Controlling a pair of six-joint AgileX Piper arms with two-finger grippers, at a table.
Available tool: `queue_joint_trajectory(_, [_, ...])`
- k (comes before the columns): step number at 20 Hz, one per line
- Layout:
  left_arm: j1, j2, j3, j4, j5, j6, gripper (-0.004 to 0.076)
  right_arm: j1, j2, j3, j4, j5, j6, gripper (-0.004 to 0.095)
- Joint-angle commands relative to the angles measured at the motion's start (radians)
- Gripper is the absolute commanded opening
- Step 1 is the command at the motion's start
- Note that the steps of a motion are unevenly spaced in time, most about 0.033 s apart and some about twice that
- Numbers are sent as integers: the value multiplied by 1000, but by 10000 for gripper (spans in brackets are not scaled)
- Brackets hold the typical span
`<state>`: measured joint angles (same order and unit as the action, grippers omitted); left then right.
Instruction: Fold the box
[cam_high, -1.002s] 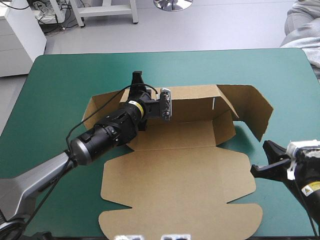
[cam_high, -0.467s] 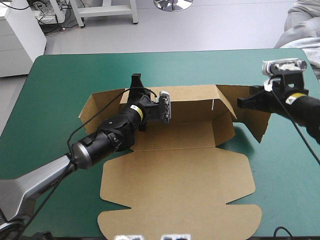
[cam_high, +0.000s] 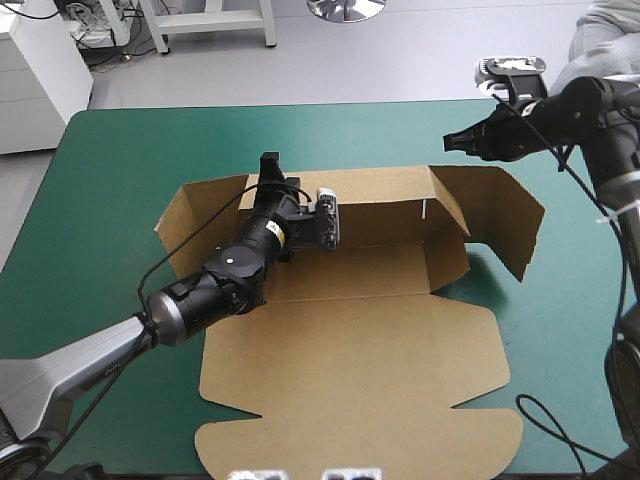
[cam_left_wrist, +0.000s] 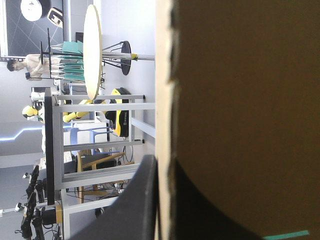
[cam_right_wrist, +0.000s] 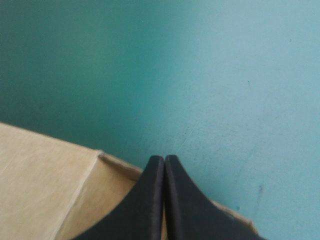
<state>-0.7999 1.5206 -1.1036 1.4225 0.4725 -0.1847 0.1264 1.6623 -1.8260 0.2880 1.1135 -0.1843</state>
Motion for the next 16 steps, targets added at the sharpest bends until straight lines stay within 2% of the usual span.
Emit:
queue_joint_trajectory(1, [-1, -42, -22, 35, 21, -24, -10, 0, 60, -125, -7, -8, 29, -19])
queue_joint_trajectory(3, [-1, -42, -22, 35, 25, -22, -10, 0, 136, -198, -11, 26, 61, -19])
queue_joint_trajectory(6, [-1, -42, -22, 27, 25, -17, -10, 0, 243, -287, -42, 141, 84, -19])
queue_joint_trajectory(7, [-1, -42, -22, 27, 25, -17, -10, 0, 250, -285, -42, 141, 97, -19])
queue_joint_trajectory(10, [-1, -42, -22, 27, 29, -17, -10, 0, 249, -249, -22, 143, 101, -19])
queue_joint_trajectory(16, [-1, -42, -22, 27, 48, -25, -10, 0, 138, -40, 65, 143, 46, -19])
